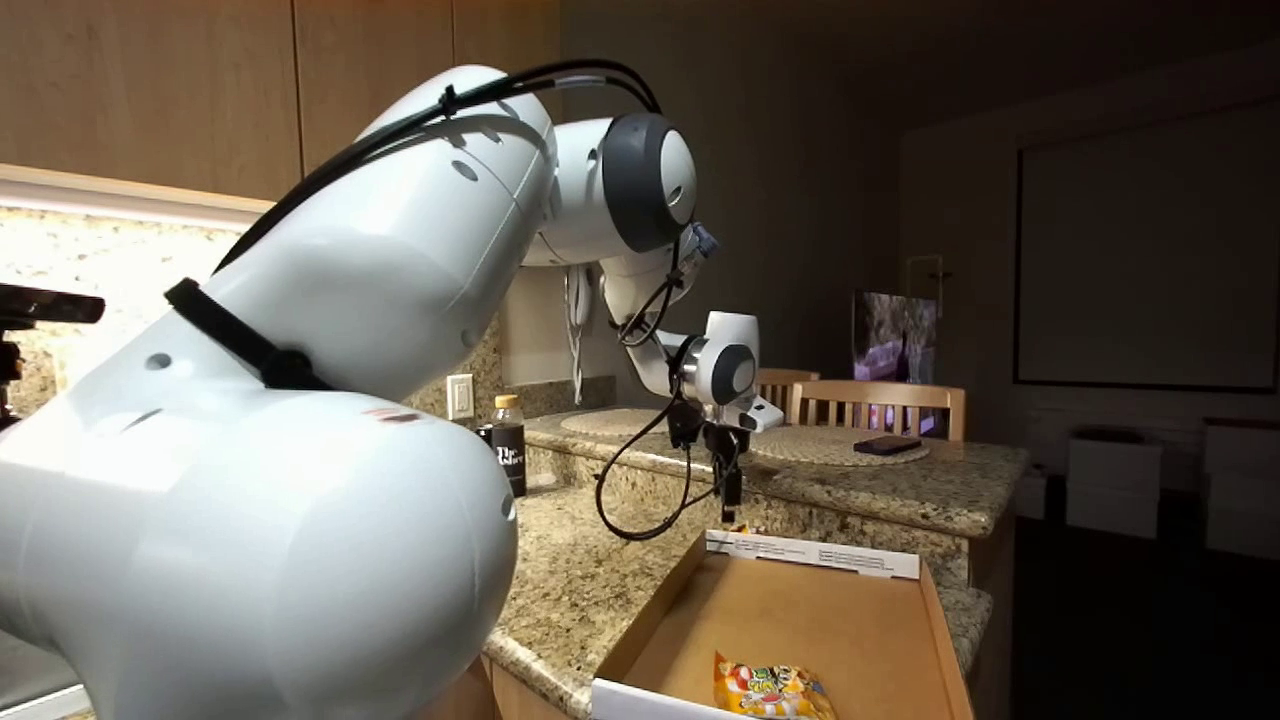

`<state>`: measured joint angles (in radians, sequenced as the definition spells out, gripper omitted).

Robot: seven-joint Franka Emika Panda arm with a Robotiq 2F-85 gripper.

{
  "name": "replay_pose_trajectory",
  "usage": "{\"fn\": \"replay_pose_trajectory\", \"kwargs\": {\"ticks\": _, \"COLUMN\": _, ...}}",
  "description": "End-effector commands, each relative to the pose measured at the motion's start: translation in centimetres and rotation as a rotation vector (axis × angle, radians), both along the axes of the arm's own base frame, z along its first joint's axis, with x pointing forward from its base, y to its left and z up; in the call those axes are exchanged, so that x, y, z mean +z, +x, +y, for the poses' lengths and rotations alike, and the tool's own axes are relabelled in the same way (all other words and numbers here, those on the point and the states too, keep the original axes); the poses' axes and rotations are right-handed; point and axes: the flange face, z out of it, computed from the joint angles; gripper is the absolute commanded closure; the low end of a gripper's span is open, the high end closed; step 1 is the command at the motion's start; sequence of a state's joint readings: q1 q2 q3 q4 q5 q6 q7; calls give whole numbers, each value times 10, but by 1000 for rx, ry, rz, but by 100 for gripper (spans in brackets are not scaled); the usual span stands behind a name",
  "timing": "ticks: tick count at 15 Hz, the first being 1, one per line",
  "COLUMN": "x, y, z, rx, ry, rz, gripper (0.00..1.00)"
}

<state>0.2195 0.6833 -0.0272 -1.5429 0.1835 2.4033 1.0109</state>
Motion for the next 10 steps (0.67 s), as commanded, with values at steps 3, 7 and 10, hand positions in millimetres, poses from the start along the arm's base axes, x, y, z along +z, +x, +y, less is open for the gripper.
{"fn": "replay_pose_trajectory", "kwargs": {"ticks": 3, "x": 1, "y": 4, "z": 3, "rx": -1, "ry": -32, "rz": -62, "gripper": 0}}
{"fn": "replay_pose_trajectory", "kwargs": {"ticks": 7, "x": -14, "y": -3, "z": -10, "rx": -1, "ry": -75, "rz": -17, "gripper": 0}}
{"fn": "replay_pose_trajectory", "kwargs": {"ticks": 10, "x": -16, "y": -7, "z": -12, "rx": 30, "ry": -102, "rz": -34, "gripper": 0}}
